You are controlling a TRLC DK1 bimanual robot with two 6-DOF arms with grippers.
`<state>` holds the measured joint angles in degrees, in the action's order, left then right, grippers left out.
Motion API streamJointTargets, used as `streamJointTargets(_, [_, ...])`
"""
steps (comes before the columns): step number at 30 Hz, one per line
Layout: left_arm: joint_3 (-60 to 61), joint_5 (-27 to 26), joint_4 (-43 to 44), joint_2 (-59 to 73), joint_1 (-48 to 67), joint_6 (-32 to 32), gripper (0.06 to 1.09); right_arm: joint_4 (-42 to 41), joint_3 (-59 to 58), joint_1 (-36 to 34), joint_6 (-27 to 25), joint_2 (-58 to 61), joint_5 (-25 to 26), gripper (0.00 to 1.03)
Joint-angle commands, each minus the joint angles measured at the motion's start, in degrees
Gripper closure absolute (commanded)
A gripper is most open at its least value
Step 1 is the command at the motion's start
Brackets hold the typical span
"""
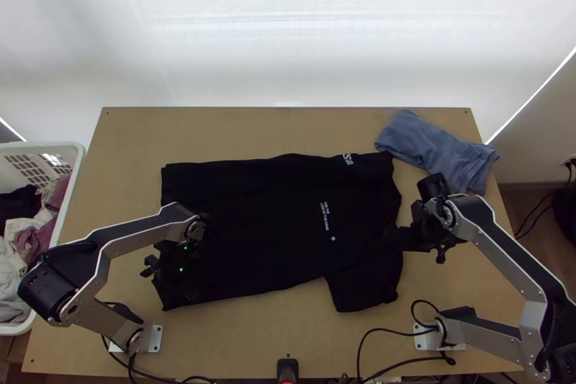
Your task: Fold the t-shirt
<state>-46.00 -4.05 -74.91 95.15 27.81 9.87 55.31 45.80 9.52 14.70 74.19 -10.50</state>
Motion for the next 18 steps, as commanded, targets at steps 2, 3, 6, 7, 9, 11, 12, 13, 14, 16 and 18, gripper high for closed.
streamJointTargets(2, [0.82, 0.36, -0.76, -2.87, -5.23, 3.40, 1.05, 0.68, 0.61, -4.07, -4.50, -1.24, 0.48, 1.00])
streamJointTargets(3, [0.56, 0.45, -0.85, -3.48, -6.46, 4.11, 1.05, 0.68, 0.61, -5.04, -5.38, -1.24, 0.48, 1.00])
streamJointTargets(6, [-0.58, 0.54, -1.11, -4.19, -10.15, 4.99, 1.05, 0.59, 0.25, -7.23, -7.58, -1.24, 1.10, 1.00])
streamJointTargets(7, [-1.29, 0.54, -1.11, -4.19, -11.20, 5.16, 1.05, 0.68, 0.17, -7.67, -7.84, -1.16, 1.27, 1.00])
streamJointTargets(9, [-3.05, 0.45, -1.20, -4.45, -12.52, 5.07, 1.05, 0.68, 0.34, -7.67, -7.93, -1.77, 1.19, 1.00])
streamJointTargets(11, [-5.15, 0.36, -1.20, -5.24, -13.40, 4.46, 1.05, 0.77, 1.04, -7.15, -7.84, -3.44, 1.10, 1.00])
streamJointTargets(12, [-6.47, 0.10, -1.11, -5.77, -13.40, 3.75, 1.05, 1.03, 1.57, -6.62, -7.84, -4.58, 1.10, 1.00])
streamJointTargets(13, [-7.88, -0.34, -1.02, -5.95, -13.40, 2.79, 1.05, 1.03, 2.10, -6.00, -7.84, -5.73, 1.10, 1.00])
streamJointTargets(14, [-9.02, -0.60, -1.11, -6.38, -13.49, 1.82, 1.05, 1.12, 2.71, -5.56, -7.93, -6.78, 1.10, 1.00])
streamJointTargets(16, [-11.75, -1.04, -0.85, -7.18, -13.66, 0.33, 1.05, 1.38, 4.12, -4.77, -7.93, -8.45, 1.10, 1.00])
streamJointTargets(18, [-14.12, -2.27, -0.85, -7.97, -13.93, -1.26, 1.05, 2.08, 5.53, -4.42, -7.93, -9.42, 1.01, 1.00])
